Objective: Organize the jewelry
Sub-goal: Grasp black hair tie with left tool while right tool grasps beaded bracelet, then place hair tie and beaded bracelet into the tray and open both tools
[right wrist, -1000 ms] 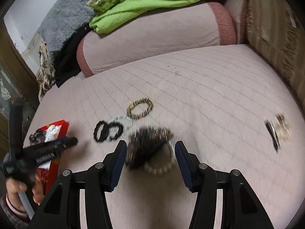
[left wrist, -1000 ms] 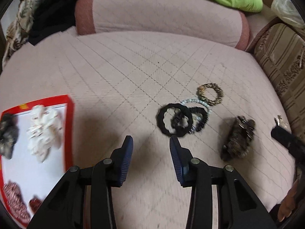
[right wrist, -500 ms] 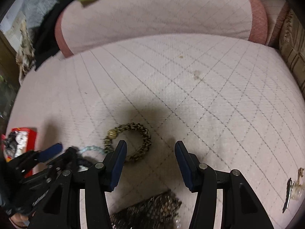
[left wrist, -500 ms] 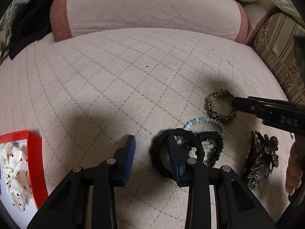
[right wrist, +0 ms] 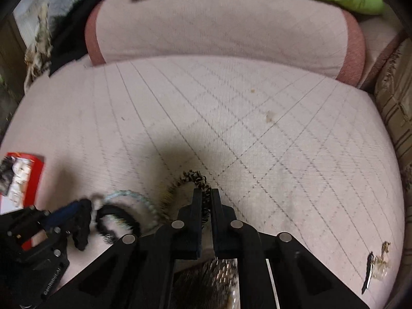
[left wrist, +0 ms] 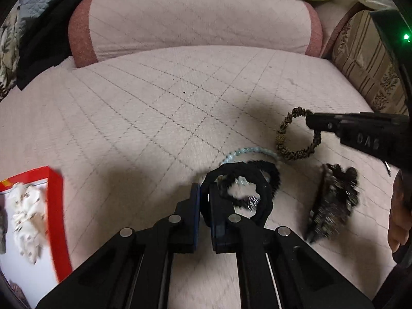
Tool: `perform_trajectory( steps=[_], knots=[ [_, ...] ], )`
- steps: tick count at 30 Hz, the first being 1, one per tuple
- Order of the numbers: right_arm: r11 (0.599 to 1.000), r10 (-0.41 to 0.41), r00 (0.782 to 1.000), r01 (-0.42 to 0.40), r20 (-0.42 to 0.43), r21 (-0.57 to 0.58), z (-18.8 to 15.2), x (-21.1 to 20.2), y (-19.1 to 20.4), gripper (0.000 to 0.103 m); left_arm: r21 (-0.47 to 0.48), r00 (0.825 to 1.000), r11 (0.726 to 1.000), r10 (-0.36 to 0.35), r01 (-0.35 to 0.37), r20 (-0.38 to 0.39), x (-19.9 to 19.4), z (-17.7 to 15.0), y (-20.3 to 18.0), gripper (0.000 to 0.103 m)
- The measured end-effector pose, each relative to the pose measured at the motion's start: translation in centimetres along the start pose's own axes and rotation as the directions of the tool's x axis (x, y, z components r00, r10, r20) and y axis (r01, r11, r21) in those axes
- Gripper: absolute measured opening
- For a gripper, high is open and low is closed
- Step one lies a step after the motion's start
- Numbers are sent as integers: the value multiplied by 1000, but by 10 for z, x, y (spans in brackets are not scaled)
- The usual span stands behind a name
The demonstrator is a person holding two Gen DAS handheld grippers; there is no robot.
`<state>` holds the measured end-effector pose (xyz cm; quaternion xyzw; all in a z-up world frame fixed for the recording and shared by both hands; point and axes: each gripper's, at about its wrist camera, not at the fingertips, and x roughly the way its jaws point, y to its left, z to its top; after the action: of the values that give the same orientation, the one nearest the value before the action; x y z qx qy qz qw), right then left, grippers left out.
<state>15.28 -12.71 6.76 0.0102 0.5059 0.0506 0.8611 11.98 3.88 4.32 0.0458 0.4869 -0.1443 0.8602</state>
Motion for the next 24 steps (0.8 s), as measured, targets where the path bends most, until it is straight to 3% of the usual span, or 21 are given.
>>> perform_trajectory(
  steps=[6,12,18,24],
  knots=[
    [999,36,996,-38,85,13,-13,-55,8,7,-31,998,1000,-5,6,56,-53,-15,5,6],
    [997,61,987,-55,146,-46,-33,-105,42,7,-76,995,997,14,-7,95,-105,-36,23,6],
    [990,104,981,-86,163,-113,-55,-136,83,7,-172,993,984,66,-50,93,-135,-64,65,6],
    [976,145,980,-119,139,-182,-72,-141,134,7,-308,991,947,118,-92,67,-149,-97,127,6]
  ],
)
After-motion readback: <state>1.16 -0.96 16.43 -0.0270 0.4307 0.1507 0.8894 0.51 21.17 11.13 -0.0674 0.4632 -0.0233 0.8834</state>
